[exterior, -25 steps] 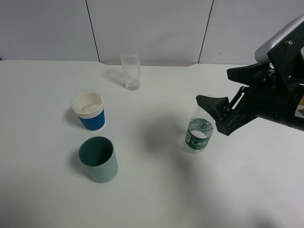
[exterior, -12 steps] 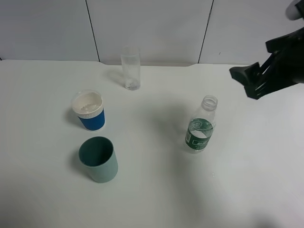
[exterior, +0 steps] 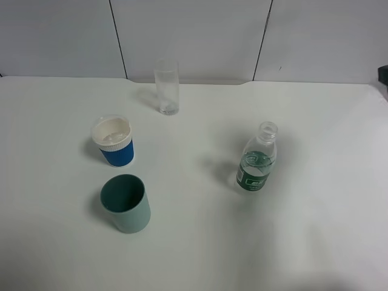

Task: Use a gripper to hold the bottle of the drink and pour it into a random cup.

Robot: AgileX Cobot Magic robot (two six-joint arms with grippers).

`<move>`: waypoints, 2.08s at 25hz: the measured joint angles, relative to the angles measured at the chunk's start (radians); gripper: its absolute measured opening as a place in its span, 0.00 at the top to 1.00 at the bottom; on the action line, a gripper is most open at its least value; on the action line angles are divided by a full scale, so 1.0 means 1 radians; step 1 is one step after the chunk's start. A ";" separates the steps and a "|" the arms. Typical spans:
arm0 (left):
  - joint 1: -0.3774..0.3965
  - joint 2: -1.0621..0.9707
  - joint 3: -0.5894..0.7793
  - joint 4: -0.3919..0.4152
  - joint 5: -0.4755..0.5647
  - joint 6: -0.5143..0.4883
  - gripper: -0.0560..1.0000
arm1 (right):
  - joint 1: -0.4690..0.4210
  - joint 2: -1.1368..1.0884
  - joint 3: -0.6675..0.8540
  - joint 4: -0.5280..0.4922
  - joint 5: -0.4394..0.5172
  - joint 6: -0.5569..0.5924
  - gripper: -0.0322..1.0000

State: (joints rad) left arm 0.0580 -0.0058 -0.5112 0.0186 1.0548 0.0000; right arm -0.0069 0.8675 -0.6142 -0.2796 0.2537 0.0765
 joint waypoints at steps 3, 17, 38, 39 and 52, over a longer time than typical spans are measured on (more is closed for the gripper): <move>0.000 0.000 0.000 0.000 0.000 0.000 0.02 | -0.010 -0.097 0.000 0.041 0.037 -0.038 0.19; 0.000 0.000 0.000 0.000 0.000 0.000 0.02 | -0.010 -0.592 -0.002 0.202 0.510 -0.097 0.19; 0.000 0.000 0.000 0.000 0.000 0.000 0.02 | -0.010 -0.870 -0.003 0.307 0.966 -0.091 0.17; 0.000 0.000 0.000 0.000 0.000 0.000 0.02 | -0.010 -0.870 -0.003 0.307 0.966 -0.091 0.17; 0.000 0.000 0.000 0.000 0.000 0.000 0.02 | -0.010 -0.870 0.097 0.306 0.875 -0.092 0.17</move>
State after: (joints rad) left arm 0.0580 -0.0058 -0.5112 0.0186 1.0548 0.0000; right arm -0.0165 -0.0029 -0.5176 0.0268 1.1283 -0.0154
